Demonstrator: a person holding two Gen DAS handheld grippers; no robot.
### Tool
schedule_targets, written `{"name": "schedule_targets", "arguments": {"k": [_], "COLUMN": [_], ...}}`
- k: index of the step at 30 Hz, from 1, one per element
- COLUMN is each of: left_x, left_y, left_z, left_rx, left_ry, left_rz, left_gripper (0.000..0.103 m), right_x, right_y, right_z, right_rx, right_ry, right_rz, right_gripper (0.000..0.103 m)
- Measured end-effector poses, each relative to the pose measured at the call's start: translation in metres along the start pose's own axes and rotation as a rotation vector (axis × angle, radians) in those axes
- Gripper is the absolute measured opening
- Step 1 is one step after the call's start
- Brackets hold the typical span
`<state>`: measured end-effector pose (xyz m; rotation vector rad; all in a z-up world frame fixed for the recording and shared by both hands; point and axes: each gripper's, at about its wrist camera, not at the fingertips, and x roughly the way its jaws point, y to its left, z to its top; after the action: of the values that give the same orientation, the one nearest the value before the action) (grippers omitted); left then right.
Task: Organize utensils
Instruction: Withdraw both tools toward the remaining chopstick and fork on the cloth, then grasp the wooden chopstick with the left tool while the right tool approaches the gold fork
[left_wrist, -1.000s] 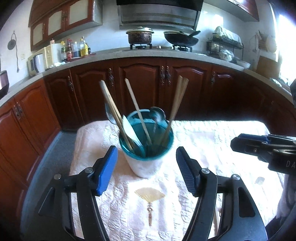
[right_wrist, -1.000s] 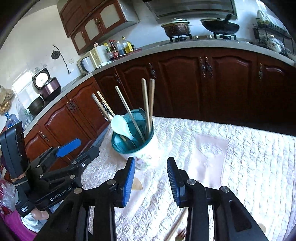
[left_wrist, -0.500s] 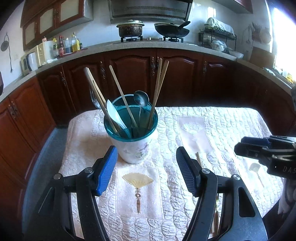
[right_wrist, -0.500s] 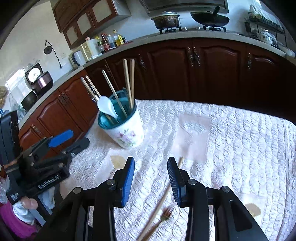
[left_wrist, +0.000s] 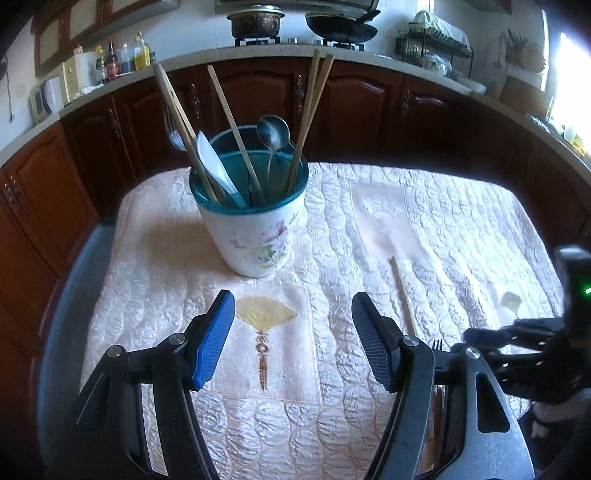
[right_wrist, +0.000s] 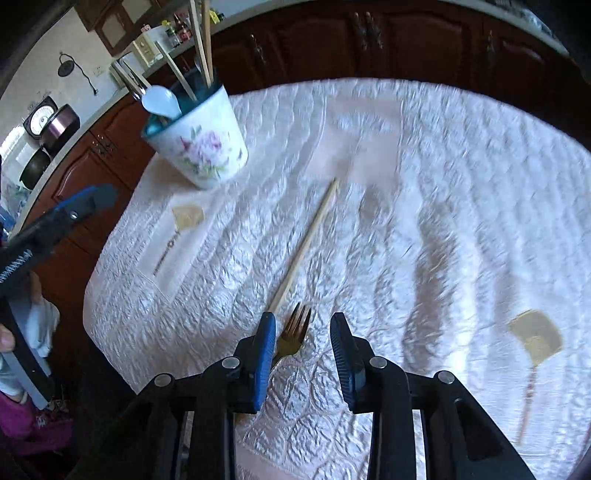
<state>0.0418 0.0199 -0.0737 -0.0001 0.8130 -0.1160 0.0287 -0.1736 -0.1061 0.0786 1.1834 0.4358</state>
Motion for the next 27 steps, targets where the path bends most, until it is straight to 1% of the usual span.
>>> {"name": "schedule_targets", "arguments": {"k": [3, 8, 10, 11, 13, 15, 18, 24, 25, 27], "left_x": [0.002, 0.009, 0.013, 0.016, 0.019, 0.022, 0.031, 0.061, 0.068, 0.080], "left_y": [0.000, 0.001, 0.000, -0.002, -0.006, -0.011, -0.018, -0.038, -0.044, -0.054], "left_z": [-0.001, -0.002, -0.002, -0.002, -0.002, -0.001, 0.002, 0.019, 0.023, 0.028], "left_rx": [0.002, -0.007, -0.013, -0.013, -0.008, 0.002, 0.000, -0.040, -0.042, -0.036], "left_ry": [0.007, 0.028, 0.042, 0.051, 0.061, 0.068, 0.091, 0.172, 0.188, 0.215], "left_rz": [-0.002, 0.004, -0.001, -0.007, -0.020, -0.034, -0.072, -0.198, -0.221, -0.239], "left_gripper": [0.066, 0.066, 0.066, 0.066, 0.066, 0.066, 0.066, 0.065, 0.063, 0.060], "right_x": [0.012, 0.021, 0.022, 0.024, 0.022, 0.019, 0.008, -0.003, -0.002, -0.001], "right_y": [-0.007, -0.009, -0.009, -0.007, -0.006, -0.006, -0.020, -0.065, -0.073, -0.082], "right_z": [-0.003, -0.003, -0.001, 0.000, 0.000, 0.002, 0.006, 0.013, 0.013, 0.013], "right_rx": [0.010, 0.003, 0.003, -0.002, -0.021, -0.029, -0.004, 0.106, 0.125, 0.148], "right_ry": [0.009, 0.001, 0.002, 0.003, -0.004, -0.011, -0.042, -0.079, -0.082, -0.084], "right_rz": [0.009, 0.037, 0.056, 0.063, 0.066, 0.062, 0.048, 0.008, 0.006, 0.009], "right_gripper": [0.029, 0.025, 0.013, 0.010, 0.006, 0.005, 0.003, 0.003, 0.003, 0.003]}}
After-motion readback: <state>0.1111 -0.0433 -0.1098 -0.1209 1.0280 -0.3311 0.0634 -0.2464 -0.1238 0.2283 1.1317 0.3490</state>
